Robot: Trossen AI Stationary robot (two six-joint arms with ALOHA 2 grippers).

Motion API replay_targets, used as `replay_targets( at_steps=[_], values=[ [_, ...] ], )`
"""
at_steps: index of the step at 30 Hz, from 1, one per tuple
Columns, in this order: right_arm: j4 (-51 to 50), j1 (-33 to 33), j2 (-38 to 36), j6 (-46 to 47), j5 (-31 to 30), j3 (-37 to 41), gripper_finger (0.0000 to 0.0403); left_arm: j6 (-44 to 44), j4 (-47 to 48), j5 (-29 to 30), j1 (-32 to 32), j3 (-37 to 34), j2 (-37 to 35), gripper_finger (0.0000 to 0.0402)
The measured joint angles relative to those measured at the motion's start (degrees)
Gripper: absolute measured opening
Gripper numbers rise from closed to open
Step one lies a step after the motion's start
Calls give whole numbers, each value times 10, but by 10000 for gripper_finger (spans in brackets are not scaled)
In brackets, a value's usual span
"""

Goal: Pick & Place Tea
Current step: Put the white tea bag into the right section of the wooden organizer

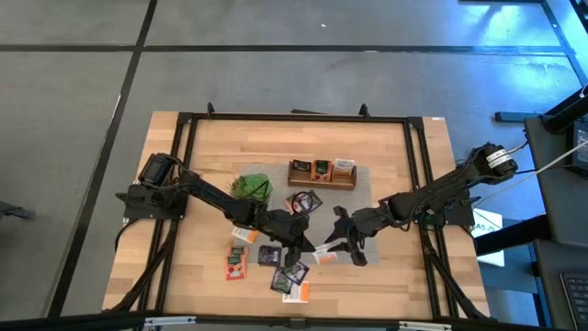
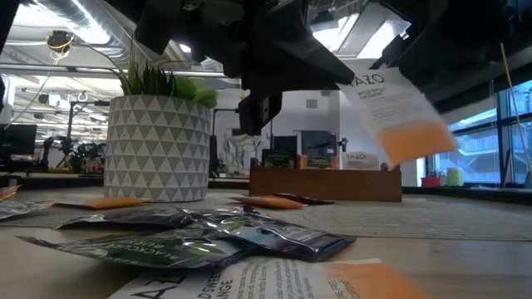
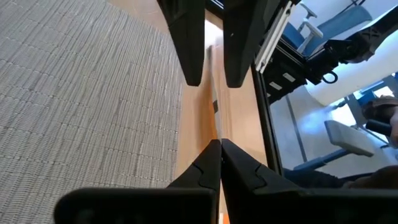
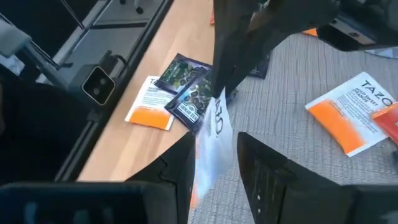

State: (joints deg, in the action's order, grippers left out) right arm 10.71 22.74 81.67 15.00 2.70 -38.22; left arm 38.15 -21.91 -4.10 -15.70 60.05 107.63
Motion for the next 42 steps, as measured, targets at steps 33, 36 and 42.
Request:
replay_targets(
  at_steps=[33, 36, 42],
  values=[
    [2, 0, 0, 14, -40, -1, 4, -48, -1, 28, 8, 0, 0, 41],
    [0, 0, -9, -3, -42, 3, 3, -62, 3, 27, 11, 0, 0, 65],
    [-5, 0, -96, 0, -85, 63, 2, -93, 15, 36, 12, -21, -41, 86]
  ],
)
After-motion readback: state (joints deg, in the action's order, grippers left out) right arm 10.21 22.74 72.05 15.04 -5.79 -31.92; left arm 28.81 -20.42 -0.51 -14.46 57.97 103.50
